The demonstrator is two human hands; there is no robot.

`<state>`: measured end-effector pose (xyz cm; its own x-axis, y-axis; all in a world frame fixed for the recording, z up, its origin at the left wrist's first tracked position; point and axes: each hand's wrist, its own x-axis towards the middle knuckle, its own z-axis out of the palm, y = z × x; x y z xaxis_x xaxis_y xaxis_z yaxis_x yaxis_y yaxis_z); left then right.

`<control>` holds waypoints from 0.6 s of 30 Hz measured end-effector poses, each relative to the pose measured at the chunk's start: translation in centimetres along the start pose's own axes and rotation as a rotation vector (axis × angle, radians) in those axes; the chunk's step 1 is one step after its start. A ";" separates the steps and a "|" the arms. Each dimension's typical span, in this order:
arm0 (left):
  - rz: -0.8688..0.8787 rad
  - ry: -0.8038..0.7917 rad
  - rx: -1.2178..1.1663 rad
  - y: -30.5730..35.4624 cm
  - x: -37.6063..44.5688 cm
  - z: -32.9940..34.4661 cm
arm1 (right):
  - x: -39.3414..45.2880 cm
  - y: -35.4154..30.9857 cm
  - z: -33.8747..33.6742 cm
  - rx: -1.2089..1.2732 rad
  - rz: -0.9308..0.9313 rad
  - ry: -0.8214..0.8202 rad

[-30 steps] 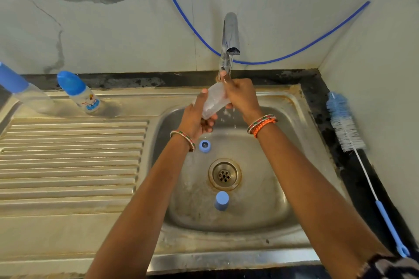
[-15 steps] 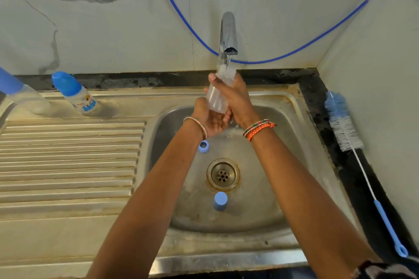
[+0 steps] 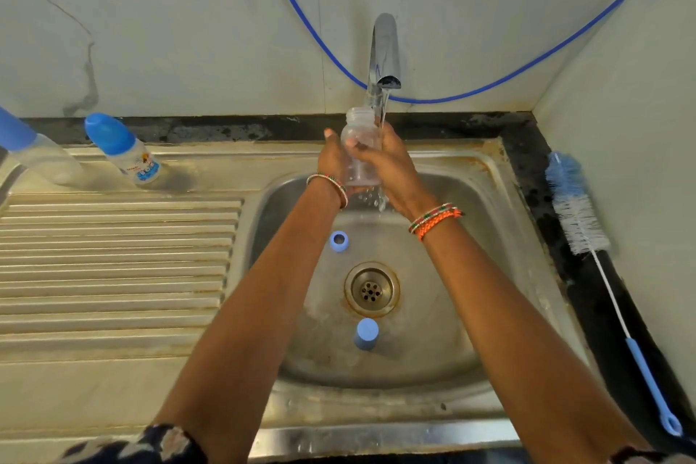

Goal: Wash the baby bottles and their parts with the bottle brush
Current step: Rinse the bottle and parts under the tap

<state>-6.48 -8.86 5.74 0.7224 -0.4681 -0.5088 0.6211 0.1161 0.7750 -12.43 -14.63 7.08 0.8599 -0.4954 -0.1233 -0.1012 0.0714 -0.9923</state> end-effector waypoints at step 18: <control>0.294 0.227 0.149 -2.2 -2.0 3.7 | 0.7 0.2 0.2 0.082 -0.035 0.339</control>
<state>-10.42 -11.43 6.44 0.9222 -0.2259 -0.3140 0.3389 0.0805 0.9374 -11.73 -14.79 6.81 0.6453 -0.7575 -0.0993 -0.0218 0.1116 -0.9935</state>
